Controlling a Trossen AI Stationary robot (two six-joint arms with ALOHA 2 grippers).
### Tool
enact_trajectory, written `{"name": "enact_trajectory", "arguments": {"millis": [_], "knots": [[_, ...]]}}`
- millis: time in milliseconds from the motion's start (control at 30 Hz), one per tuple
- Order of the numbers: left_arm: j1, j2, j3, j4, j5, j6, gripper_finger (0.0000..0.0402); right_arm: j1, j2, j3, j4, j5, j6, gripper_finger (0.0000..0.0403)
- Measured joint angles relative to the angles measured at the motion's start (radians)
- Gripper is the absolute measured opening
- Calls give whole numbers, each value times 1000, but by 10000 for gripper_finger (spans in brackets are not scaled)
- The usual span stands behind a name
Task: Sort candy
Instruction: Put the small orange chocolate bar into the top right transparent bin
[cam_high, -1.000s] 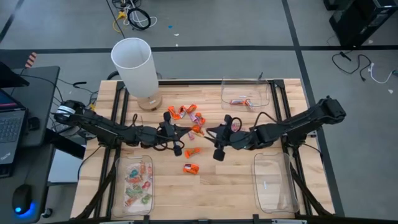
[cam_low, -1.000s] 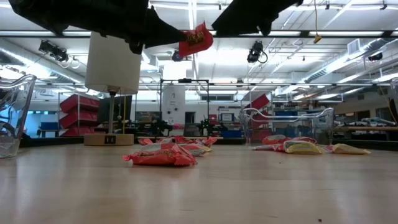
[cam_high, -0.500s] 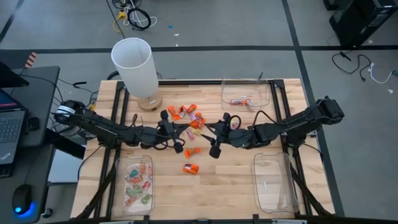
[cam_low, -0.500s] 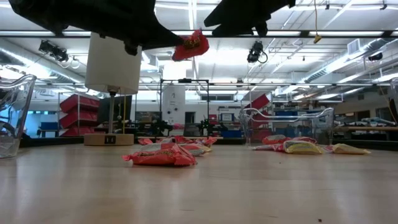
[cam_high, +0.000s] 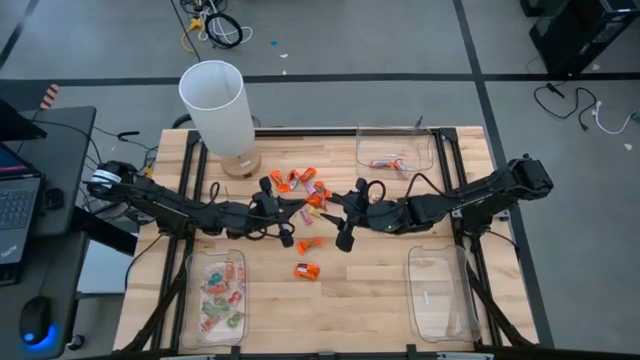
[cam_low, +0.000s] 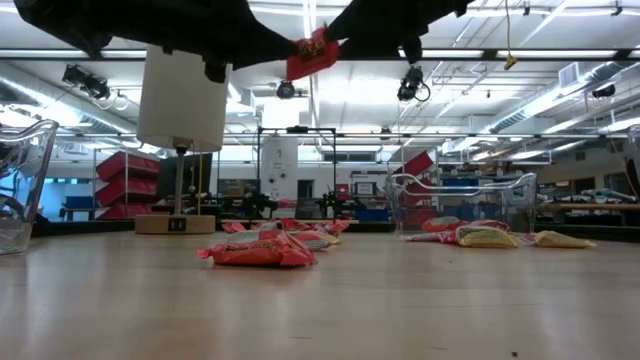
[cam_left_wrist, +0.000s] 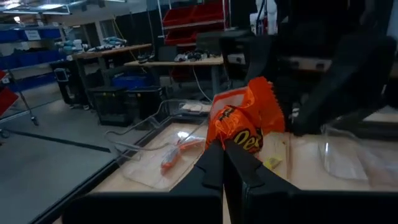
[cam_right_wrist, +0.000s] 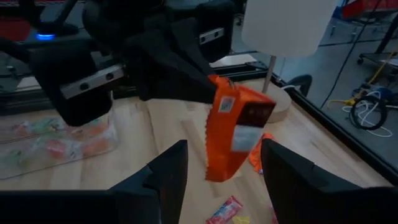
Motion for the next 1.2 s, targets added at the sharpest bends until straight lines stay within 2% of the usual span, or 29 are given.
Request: {"name": "enact_trajectory", "arguments": {"millis": [333, 567, 767, 1033, 1200], "knots": [[0, 2, 0, 7, 17, 3, 0, -20, 0, 0, 6, -2, -21, 183], [0, 2, 0, 6, 17, 5, 0, -32, 0, 0, 20, -43, -44, 161], [0, 2, 0, 5, 31, 6, 0, -45, 0, 0, 20, -88, -44, 114], [0, 2, 0, -23, 28, 6, 0, -46, 0, 0, 15, -88, -73, 13], [0, 2, 0, -81, 0, 7, 0, -40, 0, 0, 1, -88, -76, 11]]}}
